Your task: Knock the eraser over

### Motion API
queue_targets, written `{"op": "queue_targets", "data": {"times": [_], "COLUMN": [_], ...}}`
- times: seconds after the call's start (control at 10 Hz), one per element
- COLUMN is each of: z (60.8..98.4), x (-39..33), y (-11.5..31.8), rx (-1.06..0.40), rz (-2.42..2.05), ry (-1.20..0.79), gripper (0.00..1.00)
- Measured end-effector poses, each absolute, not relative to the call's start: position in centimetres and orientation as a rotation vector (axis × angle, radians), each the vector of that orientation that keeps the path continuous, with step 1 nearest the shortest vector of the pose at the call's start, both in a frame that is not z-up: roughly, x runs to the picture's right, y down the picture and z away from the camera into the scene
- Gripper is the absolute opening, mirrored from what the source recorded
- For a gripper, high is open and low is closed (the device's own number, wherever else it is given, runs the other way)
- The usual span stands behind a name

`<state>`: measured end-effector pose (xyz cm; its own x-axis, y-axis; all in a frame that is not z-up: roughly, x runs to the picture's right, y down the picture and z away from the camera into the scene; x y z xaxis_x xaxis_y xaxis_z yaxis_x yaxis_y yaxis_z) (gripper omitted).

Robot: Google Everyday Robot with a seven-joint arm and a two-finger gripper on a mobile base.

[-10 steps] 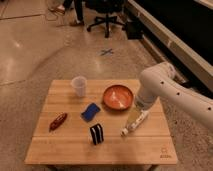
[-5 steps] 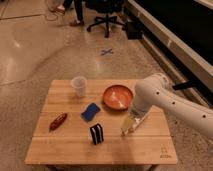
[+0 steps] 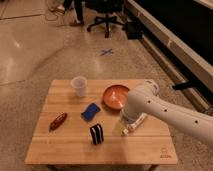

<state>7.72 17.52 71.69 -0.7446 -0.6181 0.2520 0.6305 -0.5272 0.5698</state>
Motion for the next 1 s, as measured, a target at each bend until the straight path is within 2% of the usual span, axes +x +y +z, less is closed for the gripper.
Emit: {"op": "queue_targets", "data": {"times": [0.4,1.0], "z": [72.3,74.3], "x": [4.4,0.5], "y": [19.1,17.4], "rx": [0.010,0.057], "rz": [-2.260,-2.296], "ry": [-0.869,-0.848], "gripper": [0.80,0.80]}}
